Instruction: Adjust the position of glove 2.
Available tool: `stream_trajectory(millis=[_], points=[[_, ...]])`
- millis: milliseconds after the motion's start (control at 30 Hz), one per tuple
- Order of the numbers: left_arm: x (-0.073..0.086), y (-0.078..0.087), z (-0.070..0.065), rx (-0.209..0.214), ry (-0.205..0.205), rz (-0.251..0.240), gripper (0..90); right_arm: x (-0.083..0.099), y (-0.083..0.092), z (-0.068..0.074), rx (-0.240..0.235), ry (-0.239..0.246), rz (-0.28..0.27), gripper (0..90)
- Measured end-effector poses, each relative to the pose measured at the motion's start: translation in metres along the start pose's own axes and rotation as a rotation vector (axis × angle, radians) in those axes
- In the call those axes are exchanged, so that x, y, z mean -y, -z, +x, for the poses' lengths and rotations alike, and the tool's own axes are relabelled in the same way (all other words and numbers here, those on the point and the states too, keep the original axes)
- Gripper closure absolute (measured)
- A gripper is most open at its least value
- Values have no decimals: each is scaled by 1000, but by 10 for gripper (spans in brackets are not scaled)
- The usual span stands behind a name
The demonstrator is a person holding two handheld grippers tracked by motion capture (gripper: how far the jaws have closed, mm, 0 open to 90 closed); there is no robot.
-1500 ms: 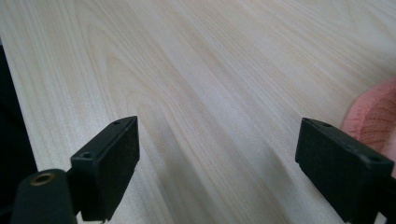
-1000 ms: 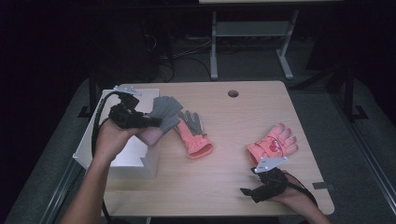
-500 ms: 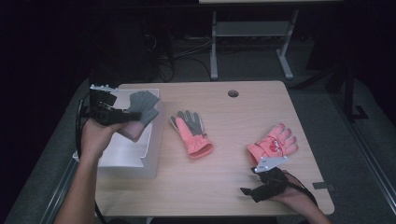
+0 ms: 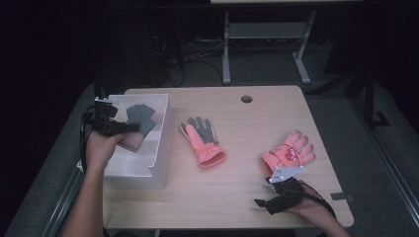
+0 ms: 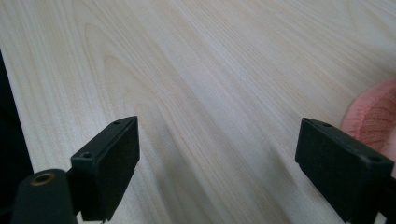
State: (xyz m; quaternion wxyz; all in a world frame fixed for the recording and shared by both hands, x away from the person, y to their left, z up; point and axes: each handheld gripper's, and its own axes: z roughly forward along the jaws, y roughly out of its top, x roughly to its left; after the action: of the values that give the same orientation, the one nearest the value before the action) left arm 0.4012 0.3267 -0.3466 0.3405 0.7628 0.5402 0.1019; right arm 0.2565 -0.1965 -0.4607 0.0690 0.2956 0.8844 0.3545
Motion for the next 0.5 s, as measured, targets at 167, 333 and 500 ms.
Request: stream_trajectory(millis=[167,333,500], points=[[6,-14,11,-23,29,21,650,0,0,0,-1,-5,2,135],[11,-29,18,-64,25,70,649,0,-1,0,-3,-1,2,134],[16,-38,26,-100,43,96,649,0,0,0,-4,0,1,135]])
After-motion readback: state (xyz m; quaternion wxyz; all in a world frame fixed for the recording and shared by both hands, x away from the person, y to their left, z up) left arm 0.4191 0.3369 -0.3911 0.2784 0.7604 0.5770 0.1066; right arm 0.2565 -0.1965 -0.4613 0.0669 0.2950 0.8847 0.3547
